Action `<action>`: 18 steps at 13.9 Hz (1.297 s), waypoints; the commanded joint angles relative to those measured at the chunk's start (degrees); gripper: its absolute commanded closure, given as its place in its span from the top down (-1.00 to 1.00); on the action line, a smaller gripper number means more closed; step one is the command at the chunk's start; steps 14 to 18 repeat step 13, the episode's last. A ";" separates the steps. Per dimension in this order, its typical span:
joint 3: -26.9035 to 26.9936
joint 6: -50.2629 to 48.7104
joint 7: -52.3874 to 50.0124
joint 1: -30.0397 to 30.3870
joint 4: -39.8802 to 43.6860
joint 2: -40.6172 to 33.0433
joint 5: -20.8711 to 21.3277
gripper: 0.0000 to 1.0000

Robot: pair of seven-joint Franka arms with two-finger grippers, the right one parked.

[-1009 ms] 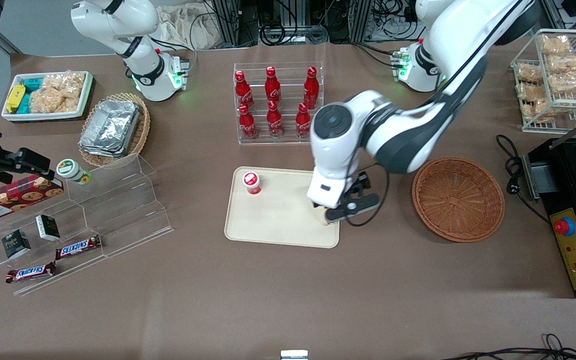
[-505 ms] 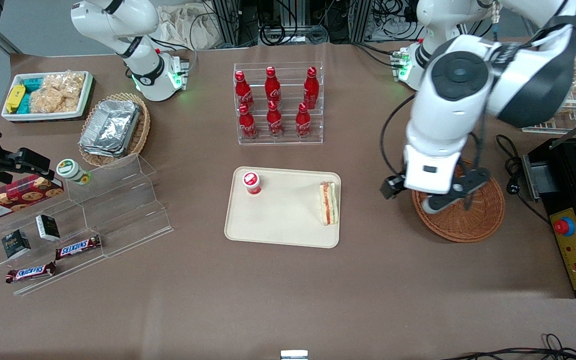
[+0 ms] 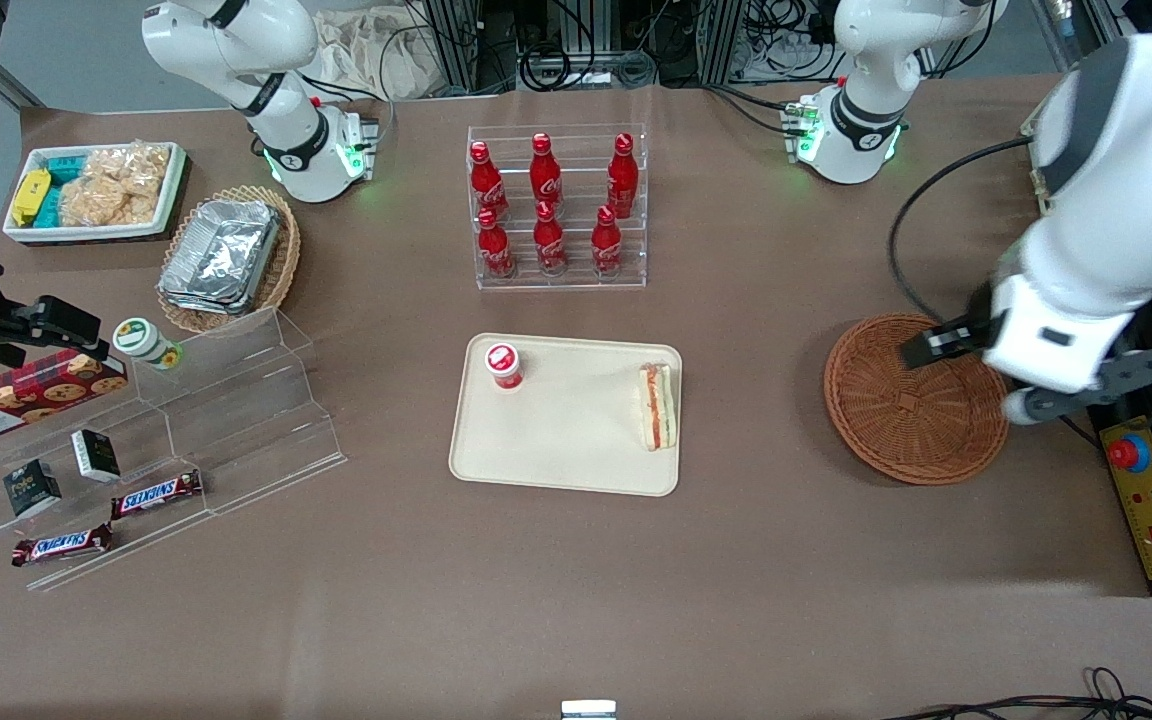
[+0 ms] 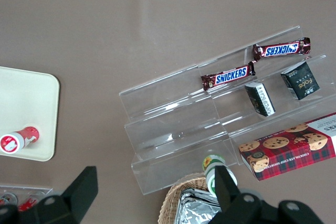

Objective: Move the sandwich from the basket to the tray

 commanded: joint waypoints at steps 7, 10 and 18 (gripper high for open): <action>28.15 -3.65 27.03 -14.72 -8.29 -12.55 -7.83 1.00; 28.33 -4.09 26.51 -14.28 -7.95 -13.18 -7.92 1.00; 28.94 -4.53 27.40 -14.36 -6.81 -13.09 -7.83 1.00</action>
